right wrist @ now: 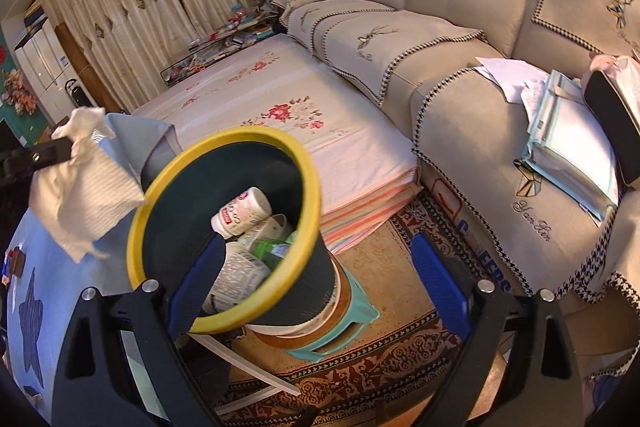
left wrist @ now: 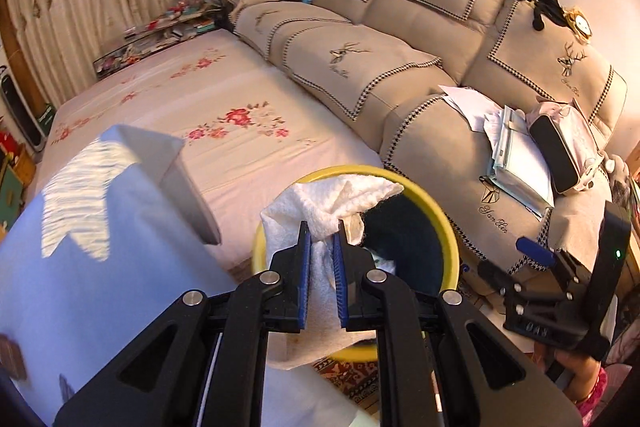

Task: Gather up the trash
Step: 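Carry the tissue over the bin with the left gripper, then open the left gripper to drop the tissue into the bin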

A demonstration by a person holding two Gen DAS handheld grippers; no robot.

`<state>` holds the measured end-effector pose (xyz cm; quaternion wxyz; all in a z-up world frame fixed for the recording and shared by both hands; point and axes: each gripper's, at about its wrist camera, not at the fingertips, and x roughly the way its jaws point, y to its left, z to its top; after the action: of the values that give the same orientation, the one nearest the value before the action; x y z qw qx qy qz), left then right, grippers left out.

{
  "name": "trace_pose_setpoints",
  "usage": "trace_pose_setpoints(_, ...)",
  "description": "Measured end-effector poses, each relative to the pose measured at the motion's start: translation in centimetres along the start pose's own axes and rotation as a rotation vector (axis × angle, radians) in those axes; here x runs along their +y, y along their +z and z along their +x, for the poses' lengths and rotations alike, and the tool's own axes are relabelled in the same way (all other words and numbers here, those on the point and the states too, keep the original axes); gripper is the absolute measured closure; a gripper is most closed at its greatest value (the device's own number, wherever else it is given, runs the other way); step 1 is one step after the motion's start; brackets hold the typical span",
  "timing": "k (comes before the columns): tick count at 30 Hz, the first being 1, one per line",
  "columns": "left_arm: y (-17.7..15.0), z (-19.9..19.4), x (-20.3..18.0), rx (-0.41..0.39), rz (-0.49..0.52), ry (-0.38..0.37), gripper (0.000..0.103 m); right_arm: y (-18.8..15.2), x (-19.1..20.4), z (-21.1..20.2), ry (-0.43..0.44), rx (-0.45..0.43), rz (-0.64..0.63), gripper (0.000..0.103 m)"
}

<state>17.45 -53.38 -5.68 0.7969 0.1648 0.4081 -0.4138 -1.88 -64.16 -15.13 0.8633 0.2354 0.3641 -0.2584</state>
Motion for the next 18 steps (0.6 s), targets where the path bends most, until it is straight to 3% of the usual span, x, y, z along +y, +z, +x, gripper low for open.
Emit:
trace_pose_setpoints(3, 1.0, 2.3, -1.6, 0.013, 0.011, -0.008, 0.091, -0.3, -1.3, 0.4, -0.011, 0.011, 0.023, 0.014)
trace_pose_setpoints(4, 1.2, 3.1, -2.0, 0.022, 0.015, -0.007, 0.084, -0.4, -1.6, 0.5, -0.013, 0.016, 0.029, 0.014)
trace_pose_setpoints(5, 1.3, 3.7, -2.3, 0.033, 0.018, -0.002, 0.067, -0.5, -1.8, 0.6, -0.014, 0.020, 0.033, 0.014)
trace_pose_setpoints(6, 1.5, 4.5, -2.5, 0.050, 0.018, 0.018, 0.040, -0.6, -1.9, 0.7, -0.014, 0.023, 0.036, 0.014)
trace_pose_setpoints(8, 1.5, 5.6, -2.7, 0.069, 0.018, 0.052, 0.026, -0.7, -2.1, 0.8, -0.011, 0.028, 0.039, 0.014)
trace_pose_setpoints(12, 1.3, 5.4, -2.4, 0.085, 0.014, 0.050, 0.024, -0.8, -2.0, 1.0, -0.006, 0.037, 0.032, 0.014)
trace_pose_setpoints(18, -0.4, -0.7, 0.4, 0.015, -0.020, 0.055, 0.020, -0.8, -0.5, 0.7, 0.015, 0.036, 0.011, 0.014)
